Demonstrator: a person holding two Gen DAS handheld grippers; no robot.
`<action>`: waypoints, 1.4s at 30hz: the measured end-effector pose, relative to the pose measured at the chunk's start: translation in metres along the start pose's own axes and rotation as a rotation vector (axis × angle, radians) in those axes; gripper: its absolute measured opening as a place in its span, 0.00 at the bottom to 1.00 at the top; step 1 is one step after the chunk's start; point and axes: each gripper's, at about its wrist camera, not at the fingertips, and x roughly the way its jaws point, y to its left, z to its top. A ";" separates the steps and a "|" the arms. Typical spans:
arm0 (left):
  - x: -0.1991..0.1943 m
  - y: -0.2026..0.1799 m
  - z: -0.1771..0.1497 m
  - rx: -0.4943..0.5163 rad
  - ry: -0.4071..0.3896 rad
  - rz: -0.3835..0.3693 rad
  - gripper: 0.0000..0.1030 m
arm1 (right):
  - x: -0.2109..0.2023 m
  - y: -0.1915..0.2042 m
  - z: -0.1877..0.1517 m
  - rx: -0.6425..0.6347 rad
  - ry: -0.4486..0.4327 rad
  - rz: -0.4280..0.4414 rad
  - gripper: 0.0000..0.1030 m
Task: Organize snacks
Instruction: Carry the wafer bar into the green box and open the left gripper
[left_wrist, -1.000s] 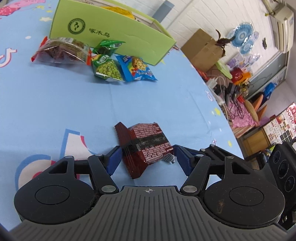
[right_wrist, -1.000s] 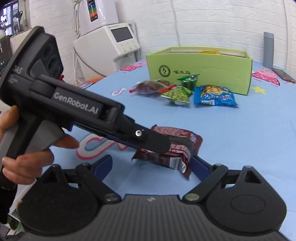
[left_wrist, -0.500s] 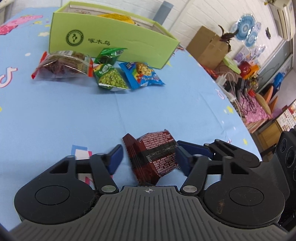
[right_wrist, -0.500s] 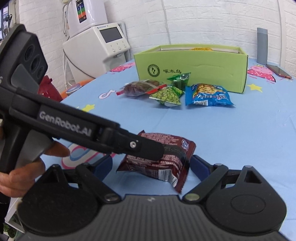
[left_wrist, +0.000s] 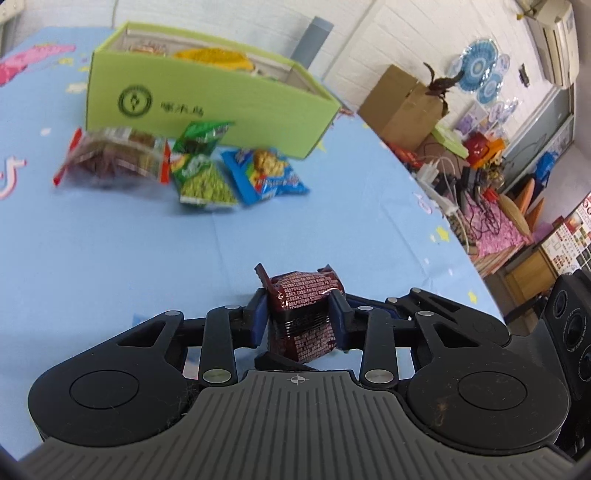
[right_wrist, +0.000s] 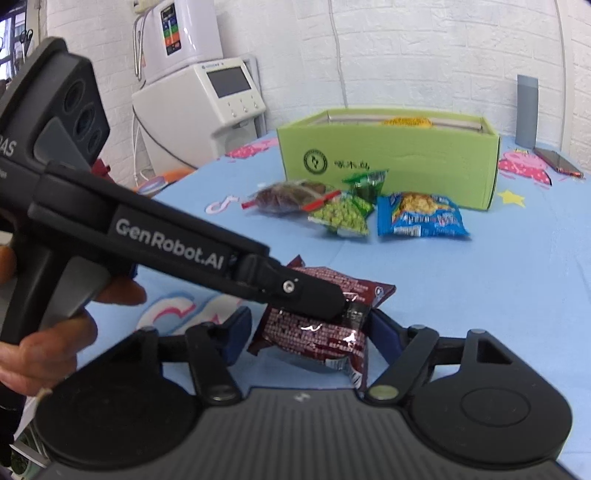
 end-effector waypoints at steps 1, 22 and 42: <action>0.000 0.000 0.005 -0.004 -0.003 -0.006 0.16 | -0.001 -0.001 0.003 0.001 -0.011 0.000 0.77; 0.045 0.050 0.226 0.023 -0.172 0.136 0.24 | 0.126 -0.078 0.211 -0.137 -0.084 0.009 0.85; 0.078 0.029 0.125 0.027 0.036 0.017 0.53 | 0.084 -0.121 0.079 0.055 0.069 -0.028 0.90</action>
